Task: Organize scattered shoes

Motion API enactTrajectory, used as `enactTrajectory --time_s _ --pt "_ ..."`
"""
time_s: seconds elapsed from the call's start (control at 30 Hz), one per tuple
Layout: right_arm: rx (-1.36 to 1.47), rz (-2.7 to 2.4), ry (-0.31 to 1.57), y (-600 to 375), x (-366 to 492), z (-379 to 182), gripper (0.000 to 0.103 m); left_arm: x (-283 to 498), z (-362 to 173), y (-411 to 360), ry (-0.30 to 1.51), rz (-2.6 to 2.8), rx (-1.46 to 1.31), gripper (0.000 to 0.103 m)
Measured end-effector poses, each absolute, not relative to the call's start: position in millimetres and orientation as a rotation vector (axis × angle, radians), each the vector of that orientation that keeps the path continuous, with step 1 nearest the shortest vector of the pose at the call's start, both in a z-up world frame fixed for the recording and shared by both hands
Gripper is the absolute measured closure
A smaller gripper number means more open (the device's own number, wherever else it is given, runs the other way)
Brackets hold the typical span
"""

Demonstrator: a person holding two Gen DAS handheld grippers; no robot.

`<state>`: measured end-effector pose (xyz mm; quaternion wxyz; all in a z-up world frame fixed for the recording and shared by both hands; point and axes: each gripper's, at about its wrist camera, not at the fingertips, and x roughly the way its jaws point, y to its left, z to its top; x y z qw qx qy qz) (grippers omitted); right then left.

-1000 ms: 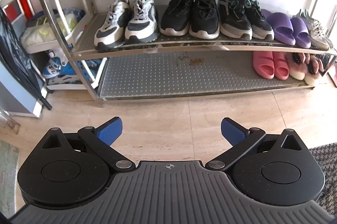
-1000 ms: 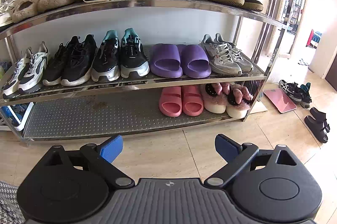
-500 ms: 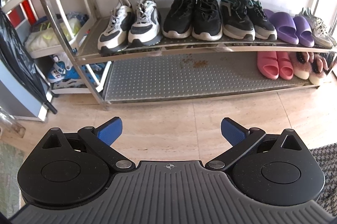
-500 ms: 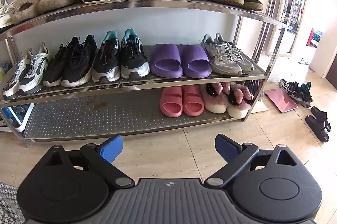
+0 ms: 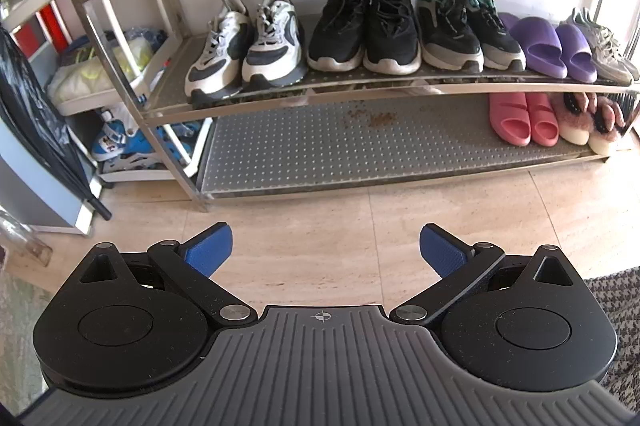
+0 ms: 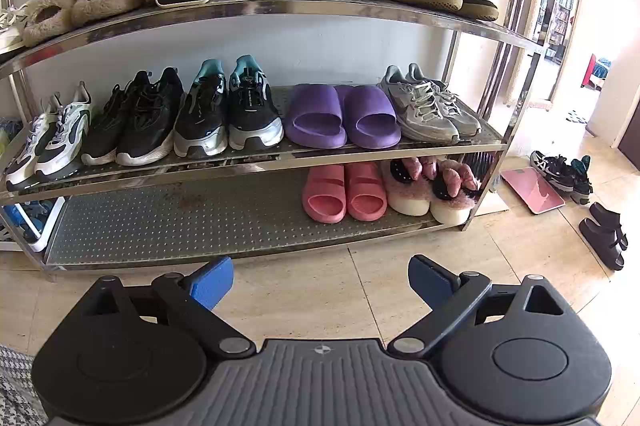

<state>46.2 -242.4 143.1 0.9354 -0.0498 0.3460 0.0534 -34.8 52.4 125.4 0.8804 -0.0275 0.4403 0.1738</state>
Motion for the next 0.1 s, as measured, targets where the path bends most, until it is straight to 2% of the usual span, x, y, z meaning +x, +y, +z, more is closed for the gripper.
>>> enactTrajectory --time_s 0.1 --pt "-0.103 0.108 0.707 -241.9 45.5 143.3 0.008 -34.6 125.2 52.2 0.917 0.362 -0.057 0.001"
